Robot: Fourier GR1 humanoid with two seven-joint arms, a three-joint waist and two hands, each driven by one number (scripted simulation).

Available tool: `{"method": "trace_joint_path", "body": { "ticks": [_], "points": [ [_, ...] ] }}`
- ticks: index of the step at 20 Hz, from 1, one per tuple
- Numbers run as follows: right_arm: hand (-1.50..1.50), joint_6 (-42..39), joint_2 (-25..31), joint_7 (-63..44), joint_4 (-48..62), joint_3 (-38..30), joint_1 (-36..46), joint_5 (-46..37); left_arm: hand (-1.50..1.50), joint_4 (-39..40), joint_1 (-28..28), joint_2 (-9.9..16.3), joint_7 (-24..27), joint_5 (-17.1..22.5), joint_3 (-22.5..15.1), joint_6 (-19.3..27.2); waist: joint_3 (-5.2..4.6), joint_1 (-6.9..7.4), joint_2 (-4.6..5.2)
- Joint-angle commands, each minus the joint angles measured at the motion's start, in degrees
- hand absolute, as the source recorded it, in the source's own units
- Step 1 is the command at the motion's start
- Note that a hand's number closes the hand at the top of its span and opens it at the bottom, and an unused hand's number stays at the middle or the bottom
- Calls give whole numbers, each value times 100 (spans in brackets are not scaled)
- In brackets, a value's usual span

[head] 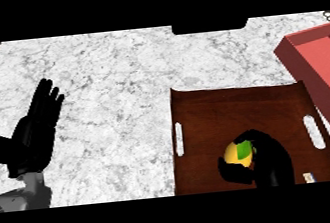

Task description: Pick the lemon from the tray and place it in the cardboard box

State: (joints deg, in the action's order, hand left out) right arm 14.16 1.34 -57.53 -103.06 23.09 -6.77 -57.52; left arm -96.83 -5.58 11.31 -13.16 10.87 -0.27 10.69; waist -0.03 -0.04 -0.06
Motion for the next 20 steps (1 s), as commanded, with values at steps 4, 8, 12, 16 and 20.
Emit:
{"method": "trace_joint_path", "body": {
  "ticks": [4, 8, 12, 16, 20],
  "points": [
    [150, -375, 110, -46, -310, 429, 267, -932, 0, 63, 55, -35, 85, -33, 83, -112, 0, 12, -3],
    [150, -1388, 828, 1441, 222, 1503, 1023, -620, 0, 202, -177, -83, 114, -45, -84, -185, -8, 307, 48],
    [150, -2142, 833, 1879, 47, 1847, 1907, -627, 0, 272, -244, 61, 79, 15, 132, -215, -6, 170, 10],
    [150, -3073, 1091, 2005, -698, 1858, 2174, -485, 0, 168, 18, -256, 240, -254, -149, 3, -2, 27, -9],
    [150, -3728, 599, 1453, -1652, 1735, 2443, -512, 0, -138, 101, -103, -200, -126, 30, -28, 1, 7, -14]
  ]
}}
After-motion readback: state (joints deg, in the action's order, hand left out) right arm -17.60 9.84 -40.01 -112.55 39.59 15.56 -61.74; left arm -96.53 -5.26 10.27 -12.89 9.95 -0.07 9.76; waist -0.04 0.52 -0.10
